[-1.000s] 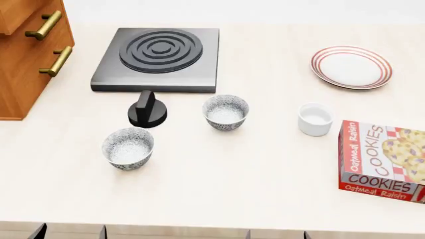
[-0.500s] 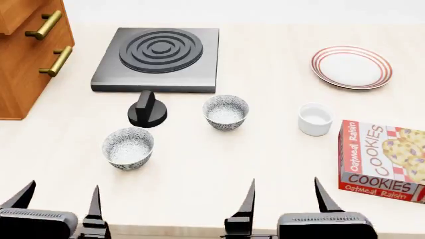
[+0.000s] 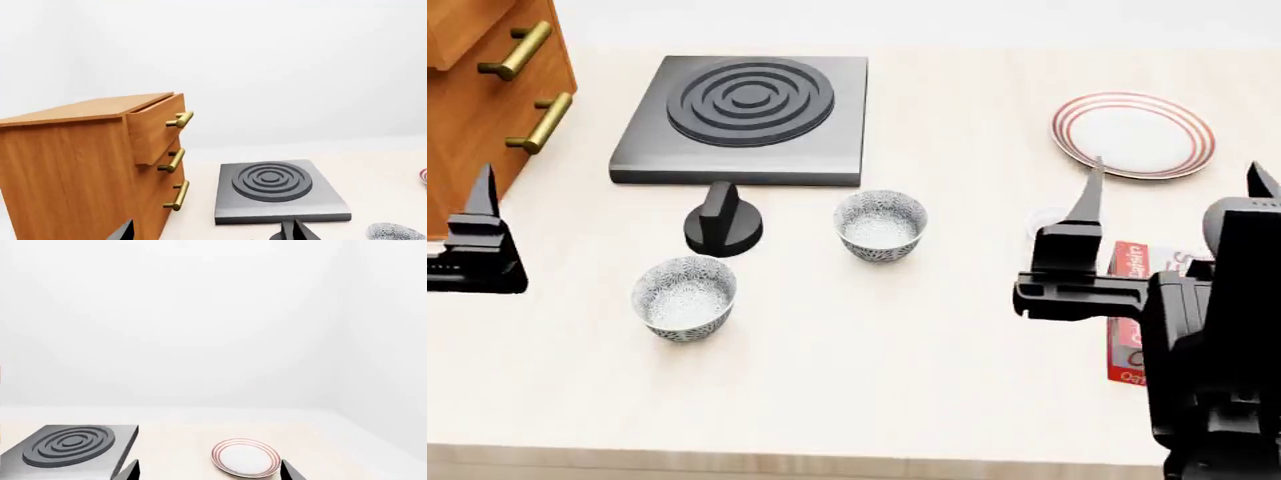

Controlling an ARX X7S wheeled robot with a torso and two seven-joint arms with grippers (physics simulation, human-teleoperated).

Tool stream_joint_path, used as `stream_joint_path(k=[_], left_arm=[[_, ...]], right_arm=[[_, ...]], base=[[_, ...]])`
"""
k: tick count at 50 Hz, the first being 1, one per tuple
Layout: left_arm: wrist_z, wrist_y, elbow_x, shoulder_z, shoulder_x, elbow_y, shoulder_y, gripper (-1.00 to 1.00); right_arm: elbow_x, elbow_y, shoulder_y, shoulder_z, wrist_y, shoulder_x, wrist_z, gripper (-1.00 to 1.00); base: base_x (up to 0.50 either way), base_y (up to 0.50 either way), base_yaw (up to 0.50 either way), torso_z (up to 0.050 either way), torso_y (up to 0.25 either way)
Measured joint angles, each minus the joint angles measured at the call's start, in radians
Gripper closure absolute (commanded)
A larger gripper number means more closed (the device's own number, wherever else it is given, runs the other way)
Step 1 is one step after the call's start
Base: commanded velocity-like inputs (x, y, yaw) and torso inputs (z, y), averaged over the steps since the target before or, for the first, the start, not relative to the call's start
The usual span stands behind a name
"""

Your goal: Pick the akita bowl next to the ramekin and place it on the plate.

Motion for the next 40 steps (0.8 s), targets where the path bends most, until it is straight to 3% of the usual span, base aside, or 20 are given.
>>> stream_joint_path(k=[13, 40], left_arm=[[0.032, -0.002, -0.007, -0.093, -0.076, -0.101, 0.02, -1.0], [0.043, 0.157, -0.014, -0.184, -0.069, -0.192, 0.206, -1.0]], right_arm=[[0.027, 0.013, -0.092, 0.123, -0.023, 0.066, -0.068, -1.0], [0.085, 0.164, -0.373, 0.298, -0.341, -0.051, -0.137, -1.0]], base=[[0.0, 0.0, 0.0, 0.0, 0.0], [0.0, 0.0, 0.0, 0.0, 0.0]])
